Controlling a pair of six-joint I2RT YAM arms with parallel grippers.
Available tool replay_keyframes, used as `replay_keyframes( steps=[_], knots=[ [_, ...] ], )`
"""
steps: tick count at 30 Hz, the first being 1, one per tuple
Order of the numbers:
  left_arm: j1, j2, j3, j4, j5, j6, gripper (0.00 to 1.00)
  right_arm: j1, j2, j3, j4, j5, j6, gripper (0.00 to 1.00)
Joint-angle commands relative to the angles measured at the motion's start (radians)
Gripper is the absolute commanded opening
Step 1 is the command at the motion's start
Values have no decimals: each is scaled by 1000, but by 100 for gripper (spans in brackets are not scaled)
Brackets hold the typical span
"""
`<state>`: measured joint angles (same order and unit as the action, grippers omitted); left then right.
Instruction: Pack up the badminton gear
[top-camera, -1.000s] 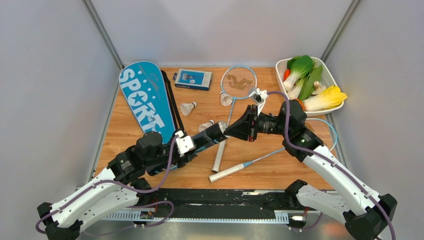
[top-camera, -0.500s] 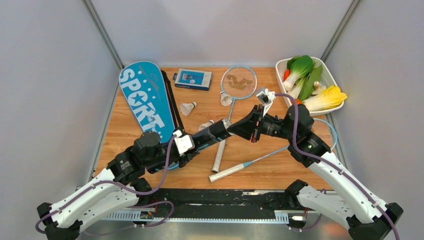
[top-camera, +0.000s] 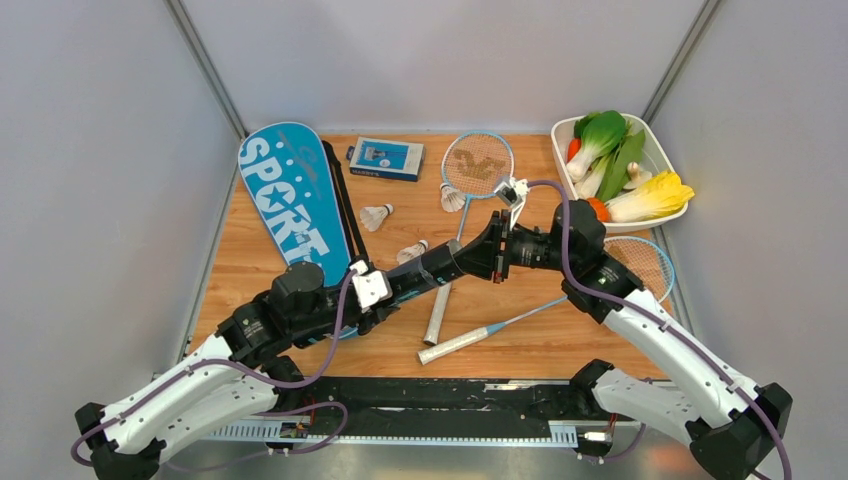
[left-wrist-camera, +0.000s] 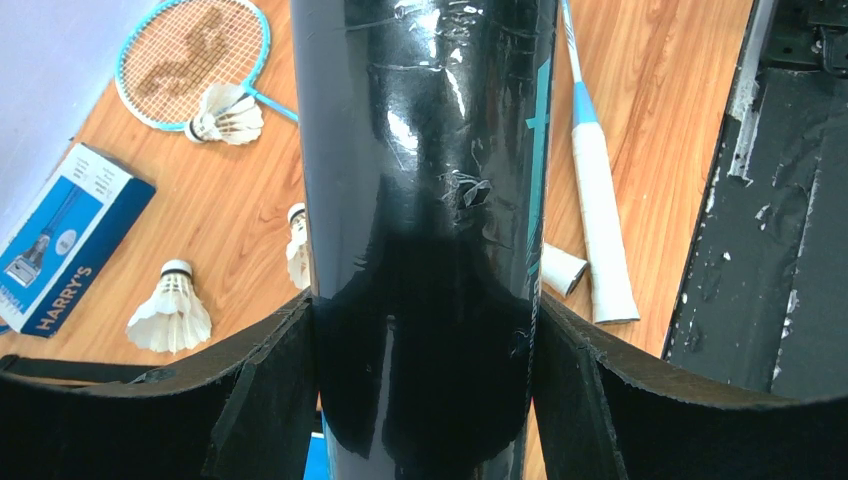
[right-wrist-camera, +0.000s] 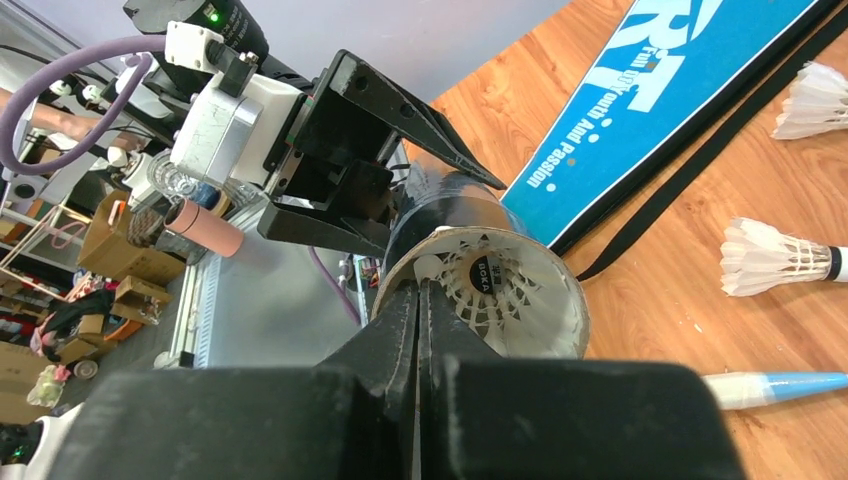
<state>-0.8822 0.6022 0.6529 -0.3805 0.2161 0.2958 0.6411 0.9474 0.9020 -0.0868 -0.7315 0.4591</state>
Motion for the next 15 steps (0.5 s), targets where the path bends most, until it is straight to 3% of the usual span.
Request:
replay_keyframes(
  steps=[1,6,11,15],
  knots=[
    [-9,-2,44,112,49,28,53,0,16,-18,66,-34,47,1],
    [-9,-1,40,115,39,27,52,0,30,-46,135,-48,94,6],
    [-9,-15,31,113,5,26,52,0,22,-35,127,-23,104,30],
    [-9,-51,2,106,-44,26,52,0,-44,-15,91,89,108,43]
  ],
)
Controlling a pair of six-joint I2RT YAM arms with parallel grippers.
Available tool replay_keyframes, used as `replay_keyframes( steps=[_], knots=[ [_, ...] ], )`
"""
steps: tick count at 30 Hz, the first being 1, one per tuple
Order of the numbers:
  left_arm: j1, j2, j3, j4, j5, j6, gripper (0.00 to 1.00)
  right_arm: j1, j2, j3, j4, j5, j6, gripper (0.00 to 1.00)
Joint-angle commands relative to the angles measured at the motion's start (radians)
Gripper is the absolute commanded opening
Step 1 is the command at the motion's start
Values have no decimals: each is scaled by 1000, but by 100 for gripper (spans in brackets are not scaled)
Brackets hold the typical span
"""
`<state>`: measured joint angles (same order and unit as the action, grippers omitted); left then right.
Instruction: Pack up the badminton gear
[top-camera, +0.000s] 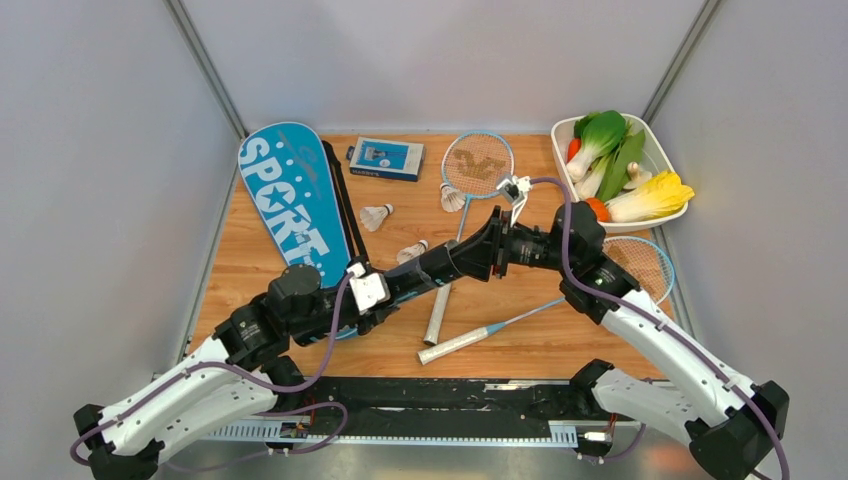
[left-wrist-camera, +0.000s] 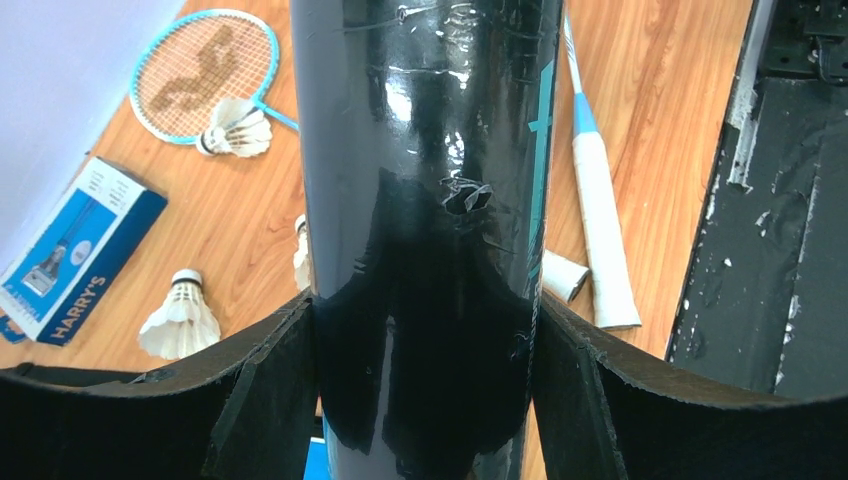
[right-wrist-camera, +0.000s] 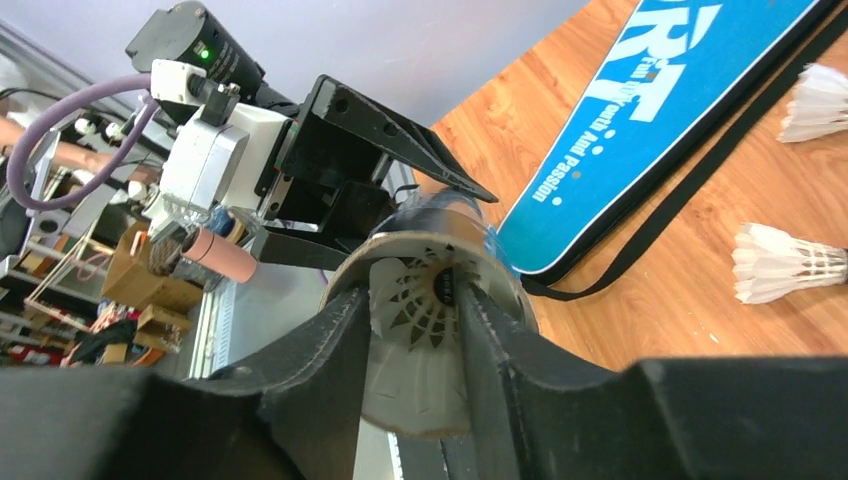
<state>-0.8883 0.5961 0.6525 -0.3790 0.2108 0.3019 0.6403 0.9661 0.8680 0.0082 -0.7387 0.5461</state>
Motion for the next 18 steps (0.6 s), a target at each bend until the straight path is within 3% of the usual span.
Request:
replay_keyframes(
  steps=[1,7,10,18],
  knots=[
    [-3,-61,-2,104,-58,20,52,1,-78,21,-4,128,25,46],
    [-3,-121,-25,130,-139,37,52,1,-141,39,2,279,24,61],
    [-3,-130,-26,138,-165,34,52,1,-154,48,5,361,11,63],
    [-3,-186,-21,170,-321,10,52,1,-140,-69,22,767,-11,64]
  ],
)
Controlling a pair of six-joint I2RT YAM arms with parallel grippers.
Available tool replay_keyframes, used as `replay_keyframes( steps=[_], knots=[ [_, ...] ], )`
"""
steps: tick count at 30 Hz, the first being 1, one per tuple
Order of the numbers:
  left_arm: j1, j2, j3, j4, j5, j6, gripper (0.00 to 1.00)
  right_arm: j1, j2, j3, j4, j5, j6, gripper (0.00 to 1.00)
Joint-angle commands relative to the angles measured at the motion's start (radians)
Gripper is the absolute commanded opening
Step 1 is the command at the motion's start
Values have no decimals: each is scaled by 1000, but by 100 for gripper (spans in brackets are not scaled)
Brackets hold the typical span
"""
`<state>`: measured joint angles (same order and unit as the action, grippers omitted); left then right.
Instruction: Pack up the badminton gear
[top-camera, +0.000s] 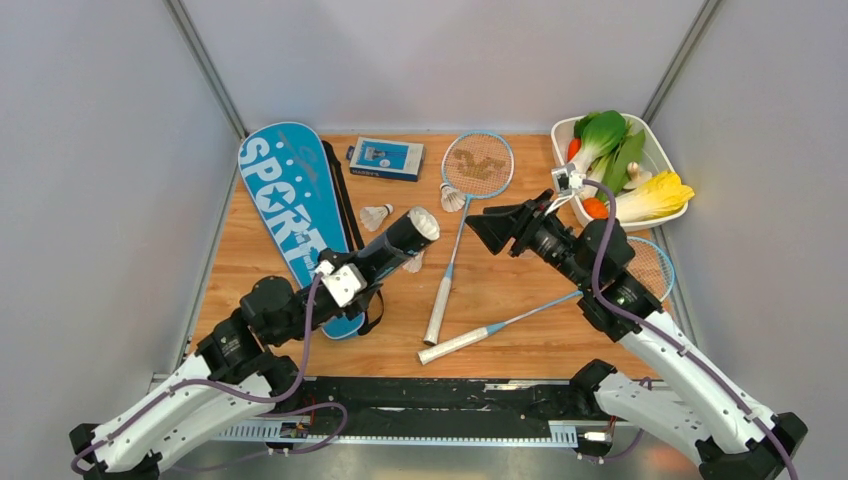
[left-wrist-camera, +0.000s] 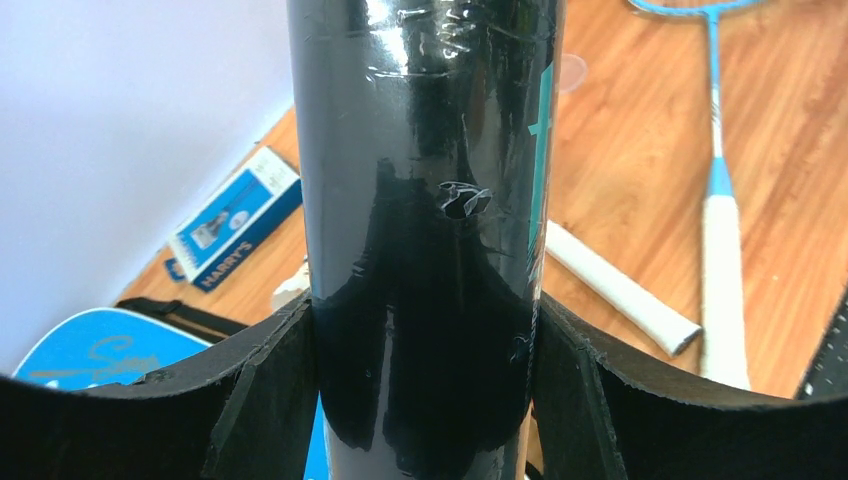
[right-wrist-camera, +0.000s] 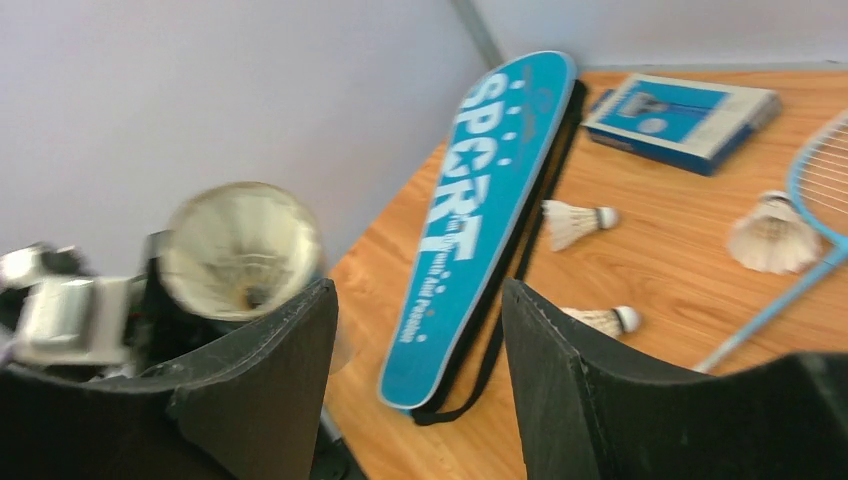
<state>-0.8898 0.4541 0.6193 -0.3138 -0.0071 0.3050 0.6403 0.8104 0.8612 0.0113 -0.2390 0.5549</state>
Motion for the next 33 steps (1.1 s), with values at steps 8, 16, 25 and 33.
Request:
replay_keyframes(
  steps=[8,16,25,33],
  knots=[
    [-1,-143,-8,164,-135,-15,52,6,277,-137,83,396,-92,69],
    [-1,-270,-61,251,-183,5,52,179,610,-30,142,581,-181,69],
    [-1,-296,-69,268,-189,6,53,315,867,95,178,699,-196,68],
    [-1,-296,-72,263,-198,7,53,398,1045,209,133,928,-144,66]
  ],
)
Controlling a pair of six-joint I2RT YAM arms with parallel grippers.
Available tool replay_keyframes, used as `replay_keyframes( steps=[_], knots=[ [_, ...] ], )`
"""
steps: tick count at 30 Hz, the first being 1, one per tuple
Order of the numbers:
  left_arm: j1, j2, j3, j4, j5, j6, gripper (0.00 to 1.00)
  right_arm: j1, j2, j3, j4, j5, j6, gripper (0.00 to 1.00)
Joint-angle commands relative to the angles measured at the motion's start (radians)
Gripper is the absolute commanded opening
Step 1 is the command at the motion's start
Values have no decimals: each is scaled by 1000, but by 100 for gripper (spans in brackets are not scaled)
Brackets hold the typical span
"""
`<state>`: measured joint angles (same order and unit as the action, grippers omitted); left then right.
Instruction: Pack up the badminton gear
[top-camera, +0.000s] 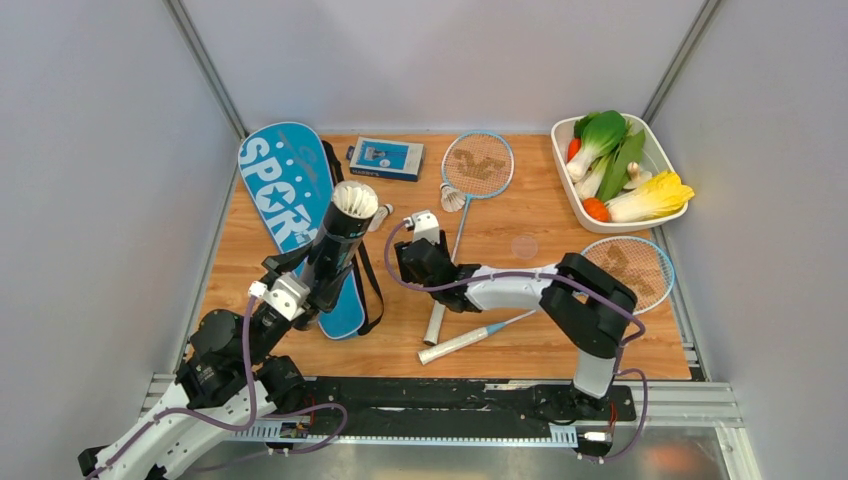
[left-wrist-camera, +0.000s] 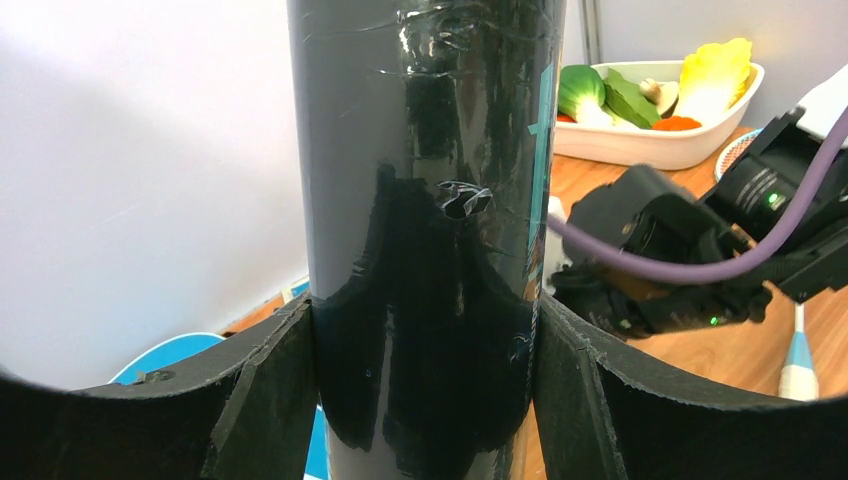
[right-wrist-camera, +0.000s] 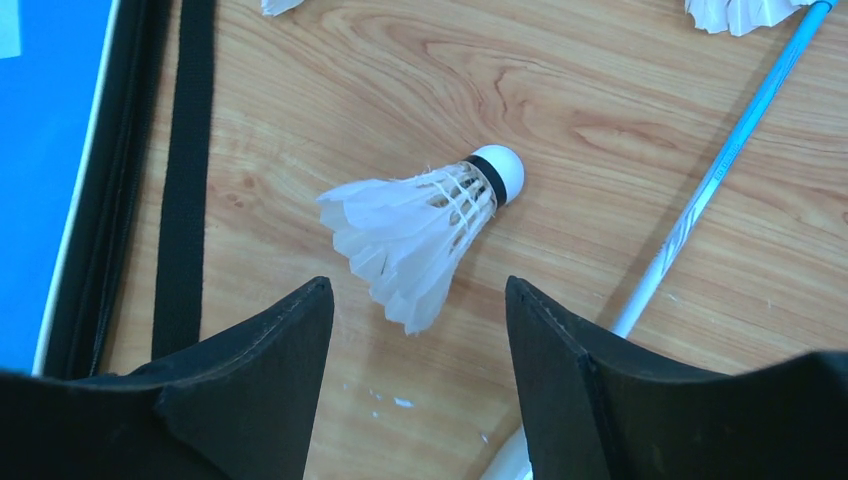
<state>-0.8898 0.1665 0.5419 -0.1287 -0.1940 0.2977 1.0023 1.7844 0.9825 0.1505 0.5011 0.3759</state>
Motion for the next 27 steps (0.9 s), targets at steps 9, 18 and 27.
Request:
replay_keyframes(
  steps=[9,18,27],
  knots=[
    [-1,-11,11,61,-23,15,53,56,57,131,-98,351,42,17],
    [0,12,12,45,-3,26,54,-23,-219,73,-110,58,-38,0],
    [-1,84,24,-9,100,37,54,-349,-582,20,-197,-602,-32,0]
  ],
)
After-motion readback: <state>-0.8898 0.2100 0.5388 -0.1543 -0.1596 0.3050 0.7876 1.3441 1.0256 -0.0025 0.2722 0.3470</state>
